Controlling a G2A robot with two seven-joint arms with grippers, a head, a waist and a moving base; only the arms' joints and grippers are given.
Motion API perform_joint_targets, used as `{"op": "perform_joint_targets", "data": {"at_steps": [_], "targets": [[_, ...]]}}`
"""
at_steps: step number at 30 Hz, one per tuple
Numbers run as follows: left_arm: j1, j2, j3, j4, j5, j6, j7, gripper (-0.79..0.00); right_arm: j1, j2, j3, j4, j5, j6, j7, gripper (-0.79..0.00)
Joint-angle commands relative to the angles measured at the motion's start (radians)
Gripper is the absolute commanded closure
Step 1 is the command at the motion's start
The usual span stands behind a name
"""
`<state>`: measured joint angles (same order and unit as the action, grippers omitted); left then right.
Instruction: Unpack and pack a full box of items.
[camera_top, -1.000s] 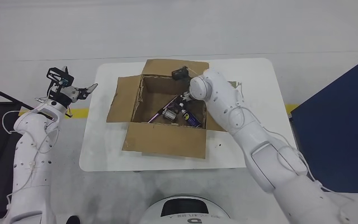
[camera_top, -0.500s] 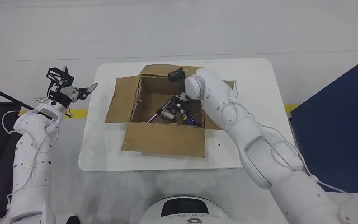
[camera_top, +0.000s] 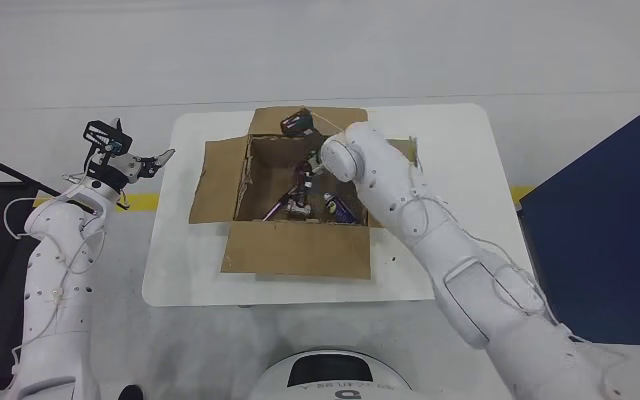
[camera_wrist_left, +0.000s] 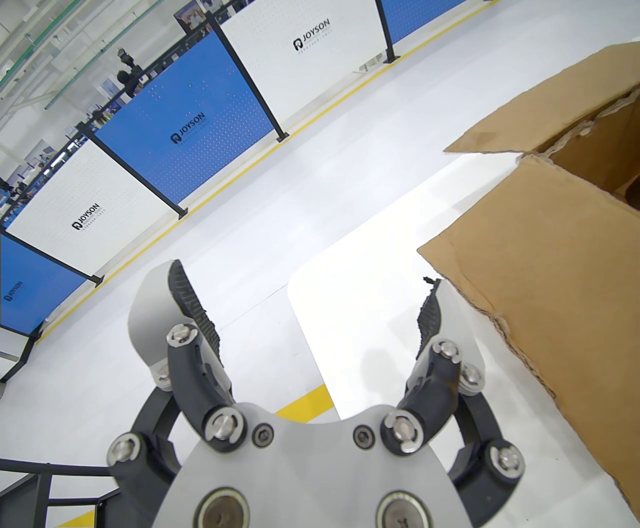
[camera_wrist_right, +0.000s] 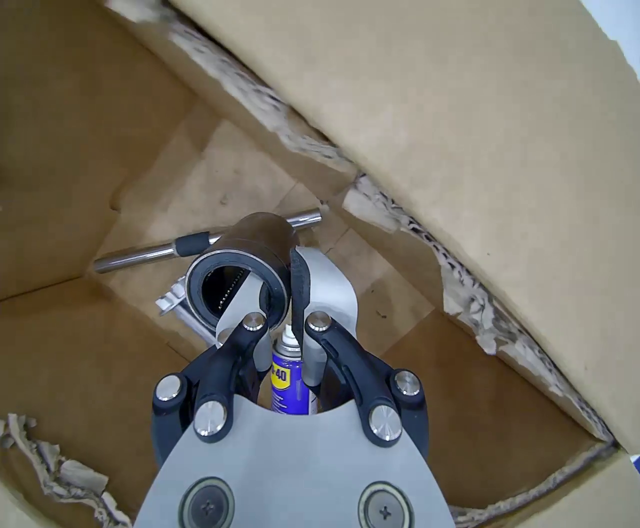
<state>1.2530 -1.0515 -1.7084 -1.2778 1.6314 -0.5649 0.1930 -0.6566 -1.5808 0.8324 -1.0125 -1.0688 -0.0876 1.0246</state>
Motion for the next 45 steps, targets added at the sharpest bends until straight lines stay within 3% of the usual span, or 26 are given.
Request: {"op": "perform_joint_targets", "data": {"at_steps": [1, 9, 15, 24, 29, 33, 45], "targets": [[0.0, 0.0, 0.0, 0.0, 0.0, 0.0, 0.0, -0.785, -0.071, 0.028, 0.048, -0.144, -0.008, -0.071, 0.002, 0.0], [0.0, 0.0, 0.0, 0.0, 0.0, 0.0, 0.0, -0.785, -0.463, 0.137, 0.35, -0.731, 0.012, -0.382, -0.108, 0.0], [0.0, 0.0, 0.0, 0.0, 0.0, 0.0, 0.0, -0.785, -0.733, 0.18, 0.597, -0.965, 0.058, -0.483, -0.336, 0.0], [0.0, 0.0, 0.0, 0.0, 0.0, 0.0, 0.0, -0.785, -1.113, 0.202, 0.971, -1.046, 0.175, -0.423, -0.655, 0.0], [0.0, 0.0, 0.0, 0.0, 0.0, 0.0, 0.0, -0.785, -1.26, 0.198, 1.077, -1.015, 0.246, -0.372, -0.804, 0.0], [0.0, 0.0, 0.0, 0.0, 0.0, 0.0, 0.0, -0.785, -1.302, 0.193, 1.109, -0.987, 0.281, -0.222, -0.815, 0.0], [0.0, 0.0, 0.0, 0.0, 0.0, 0.0, 0.0, -0.785, -1.304, 0.192, 1.104, -0.988, 0.311, -0.245, -0.856, 0.0]]}}
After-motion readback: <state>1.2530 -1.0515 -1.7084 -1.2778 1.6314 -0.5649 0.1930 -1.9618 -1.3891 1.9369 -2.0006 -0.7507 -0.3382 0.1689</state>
